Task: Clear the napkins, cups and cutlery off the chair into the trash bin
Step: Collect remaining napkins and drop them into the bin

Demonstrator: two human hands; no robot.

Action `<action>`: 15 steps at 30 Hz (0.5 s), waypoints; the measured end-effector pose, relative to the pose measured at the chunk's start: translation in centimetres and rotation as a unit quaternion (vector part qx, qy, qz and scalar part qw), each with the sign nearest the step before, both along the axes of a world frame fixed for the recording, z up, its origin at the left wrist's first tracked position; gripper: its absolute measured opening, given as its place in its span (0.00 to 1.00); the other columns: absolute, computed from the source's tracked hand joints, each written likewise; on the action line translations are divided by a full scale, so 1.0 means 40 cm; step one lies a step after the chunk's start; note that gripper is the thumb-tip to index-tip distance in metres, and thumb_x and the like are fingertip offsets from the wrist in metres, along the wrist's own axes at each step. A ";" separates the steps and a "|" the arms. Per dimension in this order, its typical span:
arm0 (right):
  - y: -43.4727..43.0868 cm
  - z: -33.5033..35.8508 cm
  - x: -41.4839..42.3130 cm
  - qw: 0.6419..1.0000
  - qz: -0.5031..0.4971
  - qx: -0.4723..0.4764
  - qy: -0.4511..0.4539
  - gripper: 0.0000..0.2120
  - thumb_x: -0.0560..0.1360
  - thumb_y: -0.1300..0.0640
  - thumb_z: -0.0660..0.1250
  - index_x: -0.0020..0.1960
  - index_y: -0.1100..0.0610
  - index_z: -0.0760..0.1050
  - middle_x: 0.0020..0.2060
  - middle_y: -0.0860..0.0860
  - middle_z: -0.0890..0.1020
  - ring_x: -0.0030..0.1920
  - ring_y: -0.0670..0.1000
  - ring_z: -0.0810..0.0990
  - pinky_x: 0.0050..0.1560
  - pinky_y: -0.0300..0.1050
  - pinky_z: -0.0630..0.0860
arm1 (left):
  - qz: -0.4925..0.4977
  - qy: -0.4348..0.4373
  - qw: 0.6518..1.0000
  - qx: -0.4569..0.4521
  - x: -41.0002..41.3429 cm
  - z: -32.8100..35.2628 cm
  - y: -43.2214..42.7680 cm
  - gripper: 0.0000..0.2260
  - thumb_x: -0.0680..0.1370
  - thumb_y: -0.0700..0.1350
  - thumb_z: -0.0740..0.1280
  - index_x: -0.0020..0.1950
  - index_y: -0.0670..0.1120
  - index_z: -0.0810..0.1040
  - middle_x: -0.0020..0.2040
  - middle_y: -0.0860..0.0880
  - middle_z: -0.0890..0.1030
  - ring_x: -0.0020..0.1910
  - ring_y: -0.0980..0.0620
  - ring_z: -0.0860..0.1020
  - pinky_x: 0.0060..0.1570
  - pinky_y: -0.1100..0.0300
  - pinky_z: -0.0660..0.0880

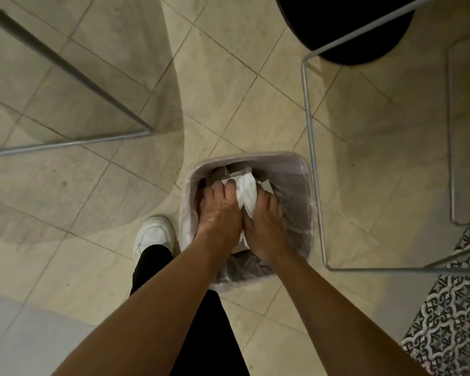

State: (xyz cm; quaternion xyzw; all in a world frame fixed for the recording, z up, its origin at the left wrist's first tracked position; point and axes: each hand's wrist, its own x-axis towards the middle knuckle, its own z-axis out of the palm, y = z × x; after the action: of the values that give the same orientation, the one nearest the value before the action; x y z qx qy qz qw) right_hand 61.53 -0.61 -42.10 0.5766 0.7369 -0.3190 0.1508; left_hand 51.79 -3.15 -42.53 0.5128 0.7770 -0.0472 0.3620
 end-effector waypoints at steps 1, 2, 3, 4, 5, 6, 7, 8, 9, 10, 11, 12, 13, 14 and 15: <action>0.001 0.000 0.003 1.000 0.003 -0.012 -0.004 0.28 0.77 0.50 0.59 0.73 0.57 0.55 0.68 0.56 0.64 0.66 0.57 0.63 0.66 0.53 0.63 | -0.005 -0.009 1.000 -0.001 0.000 0.000 -0.001 0.25 0.77 0.46 0.58 0.71 0.40 0.55 0.66 0.40 0.64 0.61 0.43 0.65 0.62 0.53 0.63; 0.003 0.001 0.005 1.000 -0.001 -0.021 -0.005 0.27 0.77 0.50 0.59 0.72 0.56 0.56 0.67 0.55 0.64 0.66 0.56 0.63 0.66 0.53 0.63 | -0.010 -0.014 1.000 -0.001 0.001 0.000 -0.002 0.27 0.77 0.47 0.59 0.72 0.40 0.55 0.66 0.40 0.64 0.61 0.43 0.66 0.61 0.53 0.64; 0.007 0.003 0.004 0.999 -0.013 -0.030 -0.002 0.27 0.77 0.50 0.59 0.72 0.57 0.56 0.67 0.55 0.64 0.66 0.56 0.63 0.67 0.53 0.62 | -0.009 -0.018 1.000 0.000 0.001 0.001 -0.002 0.28 0.77 0.48 0.60 0.72 0.40 0.54 0.66 0.40 0.64 0.61 0.43 0.66 0.61 0.54 0.64; 0.011 0.007 0.001 0.999 -0.031 -0.039 0.002 0.27 0.77 0.50 0.60 0.72 0.57 0.57 0.67 0.55 0.64 0.67 0.56 0.63 0.67 0.53 0.62 | 0.000 -0.024 1.000 0.000 0.001 0.004 -0.002 0.28 0.76 0.48 0.60 0.72 0.40 0.54 0.66 0.39 0.64 0.61 0.43 0.67 0.61 0.54 0.64; 0.015 0.013 -0.003 0.997 -0.050 -0.050 0.009 0.27 0.77 0.50 0.60 0.72 0.58 0.56 0.67 0.56 0.64 0.68 0.56 0.62 0.68 0.53 0.61 | 0.013 -0.028 1.000 0.003 0.000 0.011 -0.002 0.28 0.76 0.47 0.59 0.72 0.40 0.54 0.66 0.40 0.64 0.61 0.43 0.67 0.62 0.54 0.64; 0.018 0.020 -0.007 0.996 -0.069 -0.061 0.017 0.28 0.77 0.50 0.60 0.72 0.58 0.56 0.68 0.56 0.64 0.68 0.57 0.62 0.69 0.53 0.61 | 0.027 -0.028 0.999 0.011 -0.003 0.018 -0.002 0.27 0.76 0.46 0.59 0.72 0.40 0.54 0.66 0.40 0.64 0.61 0.43 0.67 0.63 0.54 0.65; 0.020 0.029 -0.011 0.994 -0.084 -0.070 0.028 0.29 0.77 0.51 0.61 0.73 0.59 0.55 0.69 0.57 0.63 0.70 0.57 0.61 0.70 0.54 0.60 | 0.035 -0.025 0.999 0.021 -0.005 0.026 -0.002 0.27 0.76 0.46 0.59 0.72 0.40 0.54 0.67 0.40 0.64 0.62 0.43 0.67 0.63 0.54 0.65; 0.022 0.041 -0.014 0.992 -0.096 -0.073 0.040 0.30 0.77 0.51 0.61 0.73 0.58 0.54 0.70 0.57 0.62 0.70 0.56 0.61 0.70 0.54 0.60 | 0.032 -0.019 0.999 0.030 -0.007 0.038 -0.001 0.27 0.76 0.45 0.58 0.72 0.40 0.53 0.67 0.40 0.63 0.63 0.43 0.66 0.64 0.54 0.64; 0.024 0.055 -0.017 0.990 -0.105 -0.073 0.053 0.30 0.77 0.52 0.62 0.74 0.58 0.53 0.70 0.57 0.62 0.71 0.56 0.60 0.70 0.55 0.60 | 0.019 -0.015 0.999 0.039 -0.010 0.052 0.001 0.27 0.77 0.45 0.57 0.73 0.39 0.51 0.67 0.40 0.63 0.65 0.43 0.65 0.66 0.54 0.62; 0.024 0.070 -0.020 0.989 -0.111 -0.071 0.063 0.31 0.77 0.52 0.62 0.74 0.58 0.53 0.71 0.57 0.62 0.72 0.56 0.60 0.71 0.55 0.60 | 0.012 -0.021 0.998 0.049 -0.013 0.063 0.001 0.27 0.77 0.43 0.55 0.73 0.38 0.50 0.67 0.40 0.63 0.66 0.43 0.64 0.68 0.54 0.60; 0.026 0.079 -0.020 0.989 -0.113 -0.070 0.067 0.31 0.78 0.52 0.62 0.75 0.57 0.52 0.71 0.56 0.62 0.72 0.56 0.60 0.71 0.55 0.60 | 0.022 -0.039 0.997 0.058 -0.015 0.069 0.002 0.26 0.77 0.42 0.55 0.73 0.39 0.51 0.67 0.40 0.63 0.66 0.43 0.63 0.69 0.54 0.59; 0.026 0.103 -0.024 0.989 -0.113 -0.071 0.064 0.30 0.78 0.51 0.61 0.75 0.57 0.52 0.72 0.56 0.61 0.72 0.56 0.60 0.71 0.55 0.59 | 0.049 -0.058 0.995 0.062 -0.025 0.094 0.001 0.24 0.77 0.41 0.55 0.72 0.40 0.54 0.67 0.41 0.64 0.66 0.43 0.64 0.69 0.54 0.59; 0.026 0.120 -0.025 0.989 -0.112 -0.072 0.058 0.30 0.78 0.51 0.60 0.75 0.57 0.52 0.72 0.56 0.61 0.73 0.56 0.59 0.71 0.54 0.59 | 0.074 -0.077 0.992 0.063 -0.033 0.115 0.001 0.22 0.78 0.41 0.56 0.71 0.41 0.56 0.66 0.41 0.65 0.65 0.44 0.64 0.67 0.54 0.60; 0.025 0.130 -0.023 0.989 -0.115 -0.073 0.052 0.29 0.79 0.50 0.60 0.75 0.57 0.52 0.72 0.56 0.61 0.73 0.56 0.59 0.71 0.53 0.59 | 0.093 -0.093 0.989 0.066 -0.038 0.130 -0.001 0.20 0.78 0.41 0.55 0.70 0.42 0.58 0.66 0.42 0.65 0.64 0.44 0.65 0.66 0.55 0.61; 0.027 0.153 -0.025 0.989 -0.120 -0.070 0.053 0.29 0.79 0.50 0.59 0.75 0.56 0.53 0.72 0.56 0.61 0.72 0.55 0.60 0.71 0.52 0.60 | 0.105 -0.108 0.986 0.070 -0.049 0.160 -0.003 0.20 0.78 0.40 0.56 0.70 0.42 0.59 0.66 0.42 0.66 0.63 0.44 0.65 0.65 0.55 0.61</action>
State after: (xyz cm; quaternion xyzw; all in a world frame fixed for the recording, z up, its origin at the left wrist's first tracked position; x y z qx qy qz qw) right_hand 60.52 0.48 -35.98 0.6312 0.6454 -0.4155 0.1116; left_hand 49.82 -3.25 -36.13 0.4549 0.7842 0.1014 0.4098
